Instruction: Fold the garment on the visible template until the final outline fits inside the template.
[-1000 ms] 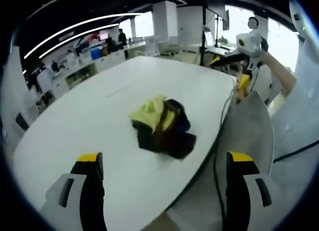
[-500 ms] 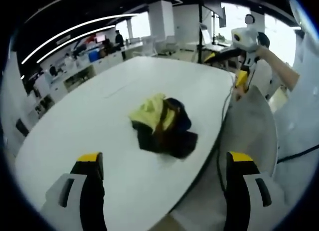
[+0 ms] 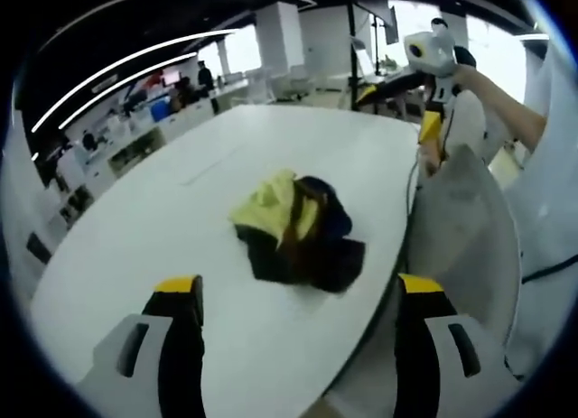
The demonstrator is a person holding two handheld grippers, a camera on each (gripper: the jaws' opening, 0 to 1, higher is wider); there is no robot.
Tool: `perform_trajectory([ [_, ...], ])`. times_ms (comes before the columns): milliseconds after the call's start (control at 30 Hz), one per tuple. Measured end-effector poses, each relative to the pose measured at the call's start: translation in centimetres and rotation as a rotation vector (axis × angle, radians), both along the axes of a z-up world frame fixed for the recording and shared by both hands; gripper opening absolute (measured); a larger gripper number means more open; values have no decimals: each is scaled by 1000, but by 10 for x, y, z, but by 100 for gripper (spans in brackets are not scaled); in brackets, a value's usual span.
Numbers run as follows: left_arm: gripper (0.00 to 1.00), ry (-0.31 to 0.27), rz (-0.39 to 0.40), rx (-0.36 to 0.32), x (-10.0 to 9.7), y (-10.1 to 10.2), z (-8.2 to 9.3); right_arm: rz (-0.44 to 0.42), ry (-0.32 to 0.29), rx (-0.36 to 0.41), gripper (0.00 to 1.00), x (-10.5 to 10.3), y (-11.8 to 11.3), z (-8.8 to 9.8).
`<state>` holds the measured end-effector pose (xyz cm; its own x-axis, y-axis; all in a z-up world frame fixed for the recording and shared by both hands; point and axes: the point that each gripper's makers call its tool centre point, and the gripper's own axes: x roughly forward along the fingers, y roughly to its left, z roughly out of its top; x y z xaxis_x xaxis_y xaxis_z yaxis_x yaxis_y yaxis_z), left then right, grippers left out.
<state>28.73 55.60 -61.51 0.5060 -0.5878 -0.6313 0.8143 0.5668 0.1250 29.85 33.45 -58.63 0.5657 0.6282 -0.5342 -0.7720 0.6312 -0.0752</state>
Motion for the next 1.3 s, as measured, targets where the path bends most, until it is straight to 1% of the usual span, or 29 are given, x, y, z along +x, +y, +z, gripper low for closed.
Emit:
perform_trajectory([
  [67, 83, 4, -13, 11, 1, 0, -4, 5, 1, 4, 95, 4, 4, -1],
  [167, 83, 4, -19, 7, 6, 0, -9, 36, -1, 7, 96, 7, 11, -3],
  [233, 83, -8, -15, 3, 12, 1, -13, 46, -6, 6, 96, 10, 14, -4],
  [300, 79, -10, -17, 3, 16, 2, -17, 51, -13, -8, 95, 13, 16, -6],
  [367, 76, -11, -21, 2, 18, 1, -21, 60, -7, -16, 94, 15, 18, -8],
  [433, 76, -25, -14, -11, 22, -1, -24, 65, 1, -25, 92, 16, 21, -10],
  [467, 74, -24, -13, -15, 23, -1, -26, 68, 5, -27, 92, 17, 21, -11],
  [500, 68, -20, -24, -24, 24, -3, -28, 70, 10, -28, 90, 17, 22, -11],
  [533, 64, -12, -27, -28, 24, -3, -31, 72, 24, -27, 88, 16, 24, -13],
  [600, 64, -8, -28, -28, 25, -4, -36, 68, 34, -22, 86, 18, 25, -14],
  [800, 57, 13, -43, -6, 27, -6, -51, 71, 41, -26, 85, 24, 29, -16],
  [900, 53, 24, -37, -11, 30, -6, -55, 74, 43, -28, 85, 26, 30, -16],
  [1033, 49, 20, -31, -23, 32, -8, -56, 76, 44, -29, 83, 29, 32, -15],
  [1100, 48, 25, -26, -32, 32, -8, -56, 72, 47, -28, 82, 31, 32, -14],
  [1167, 50, 23, -24, -34, 33, -9, -58, 71, 51, -24, 80, 33, 33, -14],
  [1200, 51, 20, -28, -30, 34, -9, -59, 70, 54, -22, 79, 33, 34, -14],
  [1300, 50, 17, -35, -17, 34, -9, -63, 70, 68, -21, 75, 34, 35, -15],
])
